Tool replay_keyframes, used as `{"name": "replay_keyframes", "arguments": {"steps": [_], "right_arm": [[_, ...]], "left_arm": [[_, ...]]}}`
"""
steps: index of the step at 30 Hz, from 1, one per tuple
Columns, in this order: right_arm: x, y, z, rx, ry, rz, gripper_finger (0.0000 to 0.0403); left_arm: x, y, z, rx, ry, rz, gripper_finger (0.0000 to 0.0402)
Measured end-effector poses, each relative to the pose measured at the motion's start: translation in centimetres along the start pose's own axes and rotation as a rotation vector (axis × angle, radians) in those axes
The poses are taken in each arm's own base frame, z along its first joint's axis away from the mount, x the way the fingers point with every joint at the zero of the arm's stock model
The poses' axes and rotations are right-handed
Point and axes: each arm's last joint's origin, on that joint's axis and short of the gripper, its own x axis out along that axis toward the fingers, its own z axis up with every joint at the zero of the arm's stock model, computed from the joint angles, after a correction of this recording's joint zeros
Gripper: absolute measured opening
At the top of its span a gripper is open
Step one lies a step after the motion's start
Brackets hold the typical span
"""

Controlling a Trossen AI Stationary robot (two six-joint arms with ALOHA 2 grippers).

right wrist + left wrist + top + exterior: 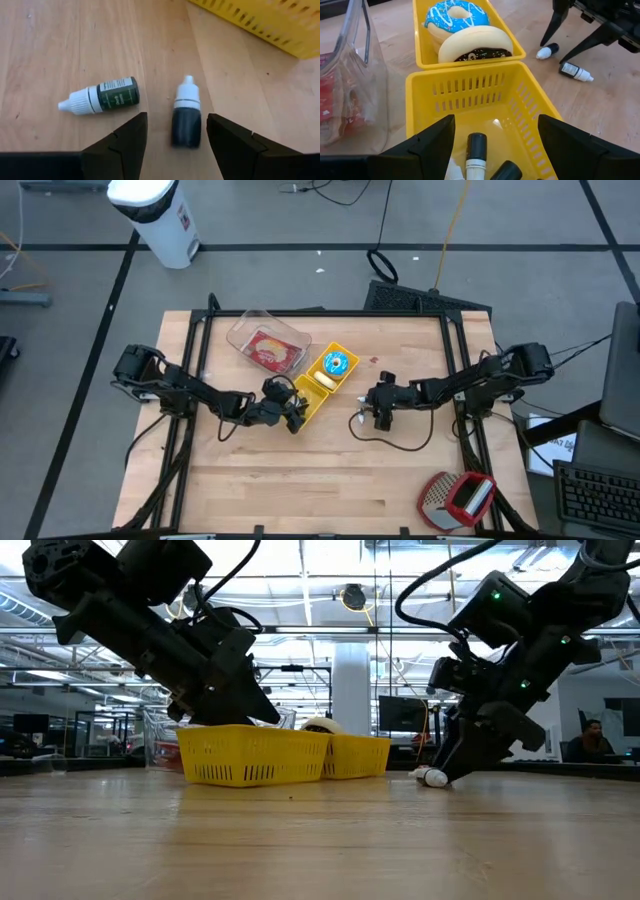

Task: Pick & Place Food Item
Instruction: Put the purple food coloring bottle into the bottom yellow bin

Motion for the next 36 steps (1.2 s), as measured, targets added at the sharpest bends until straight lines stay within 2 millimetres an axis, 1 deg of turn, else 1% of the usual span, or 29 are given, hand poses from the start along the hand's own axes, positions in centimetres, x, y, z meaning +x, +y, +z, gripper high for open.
{"name": "replay_keyframes", "arguments": {"steps": [4,7,10,16,19,23,28,33,36], "right_arm": [[0.7,0.0,-0.4,-0.004,0.025,-0.006,0.0192],[0.8,0.0,-0.5,-0.007,0.033,-0.01,0.0177],[0.8,0.0,-0.5,-0.009,0.033,-0.01,0.0149],[0.7,0.0,-0.5,-0.016,0.031,-0.006,0.0079],[0.5,-0.1,-0.3,-0.06,0.018,-0.005,0.0058],[-0.3,-0.2,0.3,-0.146,-0.031,-0.061,0.0059],[-2.1,0.2,2.1,-0.266,-0.177,-0.182,0.0072],[-3.4,1.6,3.8,-0.371,-0.348,-0.192,0.006],[-3.9,2.5,4.8,-0.434,-0.376,-0.228,0.006]], "left_arm": [[0.0,0.1,0.0,-0.002,-0.001,0.002,0.0282],[0.0,0.0,0.0,-0.001,0.0,0.001,0.0282],[0.0,0.0,0.0,-0.001,0.0,0.0,0.0282],[0.0,0.0,0.0,-0.005,0.001,0.0,0.0283],[0.0,0.0,0.1,-0.05,-0.006,-0.006,0.0283],[0.1,-0.4,1.0,-0.166,-0.058,-0.083,0.0283],[0.3,-0.7,2.4,-0.299,-0.093,-0.24,0.0283],[0.6,-1.4,4.3,-0.333,-0.133,-0.285,0.0282],[0.8,-2.4,5.7,-0.305,-0.164,-0.329,0.0282]]}}
